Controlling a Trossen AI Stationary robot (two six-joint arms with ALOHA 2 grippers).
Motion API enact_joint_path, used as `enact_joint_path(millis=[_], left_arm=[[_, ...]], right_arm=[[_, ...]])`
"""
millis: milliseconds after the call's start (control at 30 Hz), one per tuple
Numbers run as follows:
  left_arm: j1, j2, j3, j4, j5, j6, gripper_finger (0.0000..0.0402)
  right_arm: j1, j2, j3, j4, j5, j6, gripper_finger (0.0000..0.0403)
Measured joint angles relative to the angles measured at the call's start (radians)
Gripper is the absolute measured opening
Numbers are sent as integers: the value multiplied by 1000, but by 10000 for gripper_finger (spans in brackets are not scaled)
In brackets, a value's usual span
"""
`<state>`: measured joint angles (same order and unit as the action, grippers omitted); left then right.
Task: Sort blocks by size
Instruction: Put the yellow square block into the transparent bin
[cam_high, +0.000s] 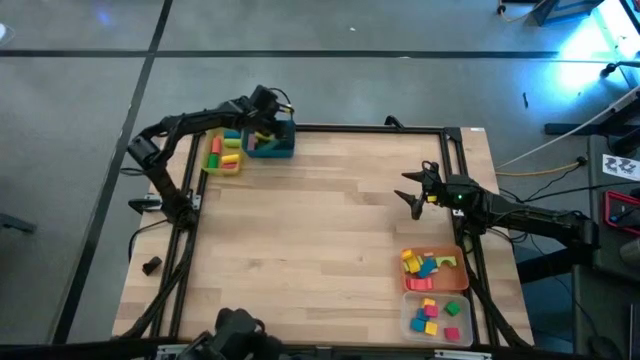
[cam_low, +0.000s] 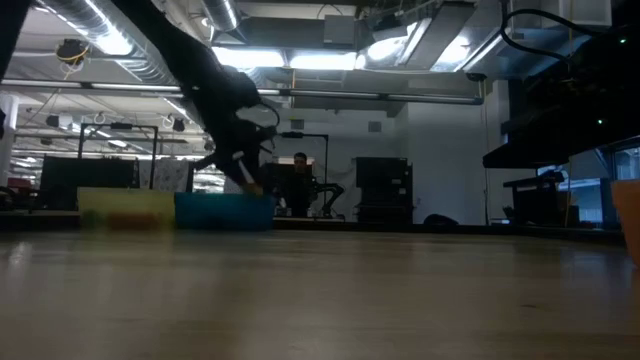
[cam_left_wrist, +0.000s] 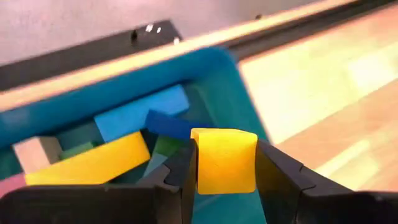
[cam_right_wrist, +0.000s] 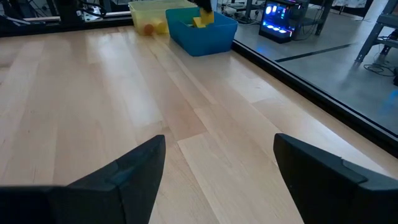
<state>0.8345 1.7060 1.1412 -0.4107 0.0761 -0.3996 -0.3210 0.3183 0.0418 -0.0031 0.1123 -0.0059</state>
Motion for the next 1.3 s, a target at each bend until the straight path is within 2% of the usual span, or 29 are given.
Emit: enact_joint_path(millis=[200,333,500,633,900,1033,1300], left_arm=[[-1,-70,2,3,71,-17,118],[-20,-92,2,18,191,-70,119],[-91,-93,2,89,350,-108,120],[-178,-93,2,185,393,-113,121],[-402,-93,2,403,390,-60,122],[-508,-94,2,492,340,-1,122],[-641,-94,3,591,213,156,123]], right_arm=[[0,0,0,0,0,0,298],[0,0,0,0,0,0,298],[0,0,0,0,0,0,298],[0,0,0,1,0,0,298],[0,0,0,1,6,0,298],[0,0,0,11,10,68,298],[0,0,0,190,-210,194,298]])
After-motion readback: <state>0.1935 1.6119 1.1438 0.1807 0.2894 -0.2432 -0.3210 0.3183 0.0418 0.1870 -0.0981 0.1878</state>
